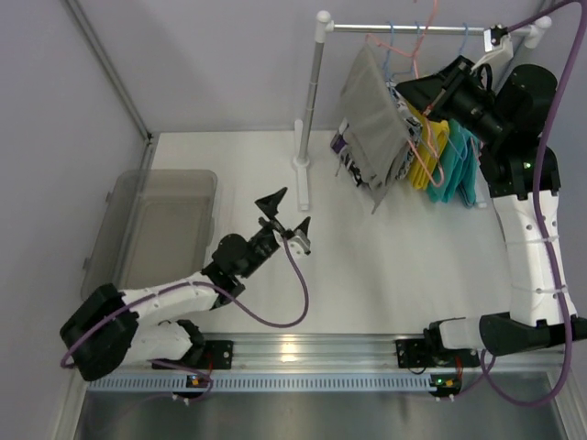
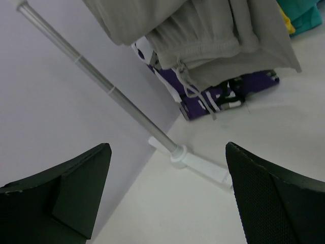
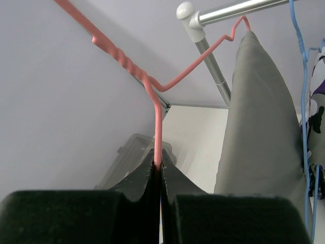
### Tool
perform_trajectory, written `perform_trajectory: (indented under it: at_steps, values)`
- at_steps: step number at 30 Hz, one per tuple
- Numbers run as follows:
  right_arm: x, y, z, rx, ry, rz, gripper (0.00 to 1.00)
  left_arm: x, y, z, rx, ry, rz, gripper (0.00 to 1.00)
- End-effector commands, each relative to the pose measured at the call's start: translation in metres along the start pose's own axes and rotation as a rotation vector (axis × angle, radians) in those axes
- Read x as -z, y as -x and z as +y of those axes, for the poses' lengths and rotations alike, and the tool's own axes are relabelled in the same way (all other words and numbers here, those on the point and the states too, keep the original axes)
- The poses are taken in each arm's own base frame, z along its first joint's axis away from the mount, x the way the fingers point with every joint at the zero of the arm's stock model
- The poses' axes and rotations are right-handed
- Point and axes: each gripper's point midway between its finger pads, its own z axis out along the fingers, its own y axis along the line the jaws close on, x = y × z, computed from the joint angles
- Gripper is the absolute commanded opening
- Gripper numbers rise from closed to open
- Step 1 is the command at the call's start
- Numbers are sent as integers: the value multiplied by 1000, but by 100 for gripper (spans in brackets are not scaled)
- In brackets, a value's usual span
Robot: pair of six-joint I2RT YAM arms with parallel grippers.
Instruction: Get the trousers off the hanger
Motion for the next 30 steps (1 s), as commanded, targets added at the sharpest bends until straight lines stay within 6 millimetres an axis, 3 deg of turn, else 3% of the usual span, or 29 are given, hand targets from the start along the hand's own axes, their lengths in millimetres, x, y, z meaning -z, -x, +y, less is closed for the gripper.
perform_trajectory:
  at_steps: [1,5,6,7,9,11,15,23,30]
  values:
    - [18,27,36,23,74,-121,0,-2,76,32,-84,263,-303,99]
    - [21,21,41,-4,61,-125,0,-15,101,23,-103,384,-384,99]
    - [22,23,40,-10,50,-137,0,-20,114,28,-104,424,-411,99]
    - [22,20,44,-26,53,-133,0,-30,114,17,-97,410,-399,99]
    - [23,20,47,-45,51,-134,0,-41,125,25,-31,454,-409,98]
    - [23,18,49,-61,43,-133,0,-49,131,14,-24,432,-424,98]
    - [23,18,50,-71,14,-141,0,-64,147,19,-1,495,-416,98]
    - [21,19,52,-109,-28,-161,0,-58,171,31,63,550,-433,98]
    - [15,27,61,-137,-27,-191,0,-57,164,25,136,558,-385,99]
